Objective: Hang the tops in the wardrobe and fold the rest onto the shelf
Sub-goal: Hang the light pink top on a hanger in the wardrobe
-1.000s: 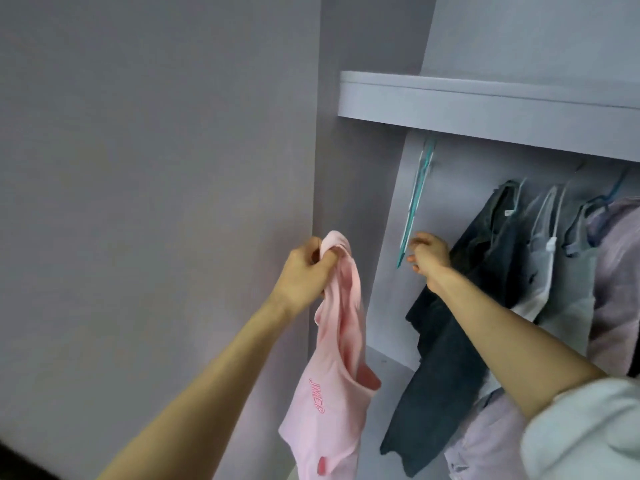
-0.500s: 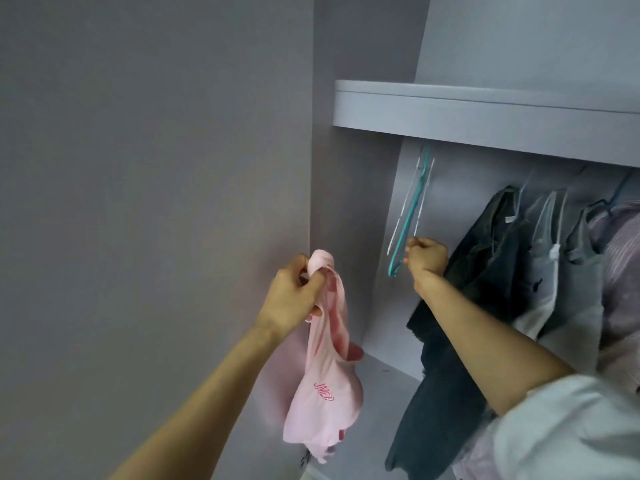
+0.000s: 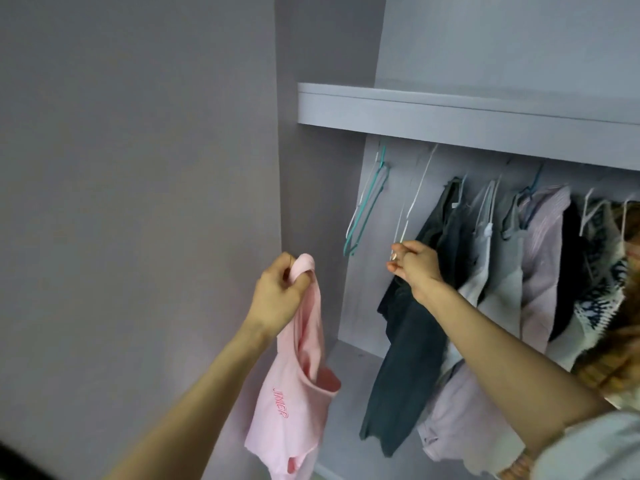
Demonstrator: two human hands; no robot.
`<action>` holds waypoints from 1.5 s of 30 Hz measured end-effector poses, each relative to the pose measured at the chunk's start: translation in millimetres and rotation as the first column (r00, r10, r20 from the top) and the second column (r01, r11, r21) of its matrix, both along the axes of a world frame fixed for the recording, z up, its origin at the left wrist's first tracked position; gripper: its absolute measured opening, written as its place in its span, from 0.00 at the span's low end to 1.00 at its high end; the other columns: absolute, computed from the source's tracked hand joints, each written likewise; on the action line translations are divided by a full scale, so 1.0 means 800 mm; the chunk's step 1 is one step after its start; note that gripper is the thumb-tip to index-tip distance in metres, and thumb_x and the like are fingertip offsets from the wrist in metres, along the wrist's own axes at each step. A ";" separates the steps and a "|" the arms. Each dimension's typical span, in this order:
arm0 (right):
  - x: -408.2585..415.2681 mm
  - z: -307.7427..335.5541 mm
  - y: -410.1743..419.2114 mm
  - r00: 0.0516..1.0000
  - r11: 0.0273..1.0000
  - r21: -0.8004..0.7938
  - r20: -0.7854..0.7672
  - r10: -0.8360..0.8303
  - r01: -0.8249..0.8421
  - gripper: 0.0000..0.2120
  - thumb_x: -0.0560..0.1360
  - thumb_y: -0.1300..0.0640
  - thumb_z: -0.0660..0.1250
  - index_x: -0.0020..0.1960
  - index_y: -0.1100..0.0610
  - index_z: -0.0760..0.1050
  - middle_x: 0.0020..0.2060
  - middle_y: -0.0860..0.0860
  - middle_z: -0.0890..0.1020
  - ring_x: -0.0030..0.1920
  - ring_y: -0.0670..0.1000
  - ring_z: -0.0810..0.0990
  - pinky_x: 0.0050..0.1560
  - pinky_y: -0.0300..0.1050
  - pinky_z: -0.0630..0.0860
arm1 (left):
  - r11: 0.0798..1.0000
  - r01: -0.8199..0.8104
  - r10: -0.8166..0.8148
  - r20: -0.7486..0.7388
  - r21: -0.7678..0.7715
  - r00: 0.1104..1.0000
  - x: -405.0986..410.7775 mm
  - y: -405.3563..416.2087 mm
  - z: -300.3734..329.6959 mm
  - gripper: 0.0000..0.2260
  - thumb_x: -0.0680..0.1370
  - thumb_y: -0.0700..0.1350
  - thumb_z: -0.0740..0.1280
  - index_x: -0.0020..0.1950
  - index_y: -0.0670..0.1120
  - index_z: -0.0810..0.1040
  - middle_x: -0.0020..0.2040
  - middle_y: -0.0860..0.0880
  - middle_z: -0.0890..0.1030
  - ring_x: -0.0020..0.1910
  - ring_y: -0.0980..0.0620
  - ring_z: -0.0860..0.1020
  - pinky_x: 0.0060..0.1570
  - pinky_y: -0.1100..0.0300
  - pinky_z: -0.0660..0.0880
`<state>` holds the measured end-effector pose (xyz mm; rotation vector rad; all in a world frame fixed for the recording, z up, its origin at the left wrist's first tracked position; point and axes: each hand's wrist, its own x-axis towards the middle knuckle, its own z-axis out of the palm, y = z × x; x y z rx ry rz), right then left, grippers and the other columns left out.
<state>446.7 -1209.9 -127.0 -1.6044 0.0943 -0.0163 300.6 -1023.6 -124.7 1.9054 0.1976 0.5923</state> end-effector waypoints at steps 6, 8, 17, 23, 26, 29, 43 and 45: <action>-0.122 -0.073 -0.055 0.965 0.959 -0.101 -0.033 0.262 -0.264 0.04 0.78 0.68 0.62 0.45 0.67 0.73 0.37 0.59 0.74 0.35 0.53 0.76 0.38 0.40 0.79 | 0.992 -0.029 0.031 -0.009 0.122 0.999 -0.032 -0.022 -0.018 0.17 0.79 0.46 0.63 0.34 0.49 0.58 0.26 0.54 0.62 0.28 0.54 0.61 0.28 0.65 0.62; -0.157 -0.098 -0.077 0.951 0.915 -0.293 0.045 0.305 -0.279 0.05 0.76 0.66 0.64 0.43 0.67 0.75 0.34 0.56 0.75 0.34 0.50 0.73 0.36 0.37 0.73 | 0.988 -0.036 0.040 -0.023 0.152 0.999 -0.041 -0.029 -0.027 0.17 0.79 0.46 0.63 0.34 0.49 0.58 0.28 0.53 0.63 0.28 0.53 0.62 0.30 0.62 0.63; -0.157 -0.090 -0.108 0.930 0.884 0.447 -0.253 0.268 -0.133 0.13 0.80 0.63 0.57 0.63 0.54 0.69 0.25 0.49 0.64 0.31 0.49 0.65 0.40 0.44 0.69 | 0.977 0.037 -0.020 -0.080 0.210 0.997 -0.054 -0.062 -0.030 0.16 0.80 0.44 0.61 0.35 0.48 0.58 0.31 0.53 0.64 0.31 0.53 0.63 0.35 0.58 0.61; -0.188 -0.100 -0.117 0.872 0.843 0.445 -0.227 0.433 -0.303 0.19 0.76 0.74 0.56 0.57 0.52 0.69 0.44 0.57 0.78 0.38 0.53 0.76 0.43 0.49 0.76 | 0.965 0.088 -0.052 -0.149 0.248 0.987 -0.053 -0.056 -0.029 0.11 0.79 0.44 0.59 0.39 0.45 0.61 0.31 0.51 0.66 0.31 0.52 0.64 0.34 0.57 0.64; -0.185 -0.087 -0.120 0.858 0.808 0.482 -0.195 0.476 -0.339 0.18 0.76 0.69 0.60 0.60 0.52 0.70 0.41 0.56 0.78 0.35 0.50 0.73 0.40 0.45 0.71 | 0.973 0.086 -0.047 -0.179 0.216 0.983 -0.053 -0.057 -0.028 0.13 0.79 0.46 0.59 0.37 0.48 0.59 0.30 0.52 0.65 0.31 0.51 0.64 0.34 0.58 0.64; -0.178 -0.077 -0.116 0.875 0.808 0.475 -0.144 0.463 -0.349 0.11 0.72 0.56 0.64 0.54 0.55 0.72 0.32 0.51 0.72 0.28 0.46 0.65 0.31 0.39 0.62 | 0.990 0.075 -0.054 -0.168 0.120 0.984 -0.052 -0.059 -0.028 0.15 0.80 0.47 0.60 0.36 0.48 0.57 0.30 0.53 0.62 0.31 0.51 0.61 0.33 0.56 0.62; -0.174 -0.094 -0.112 0.911 0.875 -0.267 -0.033 0.410 -0.403 0.12 0.80 0.63 0.55 0.53 0.57 0.77 0.25 0.47 0.65 0.29 0.47 0.63 0.33 0.41 0.64 | 0.974 0.033 -0.002 -0.136 0.222 0.991 -0.067 -0.049 -0.017 0.14 0.80 0.50 0.59 0.38 0.48 0.59 0.30 0.52 0.64 0.31 0.50 0.63 0.34 0.55 0.63; -0.174 -0.090 -0.115 0.904 0.880 -0.216 -0.039 0.425 -0.423 0.14 0.77 0.67 0.57 0.54 0.54 0.79 0.26 0.48 0.65 0.30 0.46 0.63 0.36 0.40 0.64 | 0.976 0.027 0.005 -0.147 0.216 0.989 -0.070 -0.049 -0.019 0.13 0.81 0.51 0.58 0.41 0.45 0.63 0.31 0.52 0.66 0.33 0.48 0.65 0.36 0.55 0.64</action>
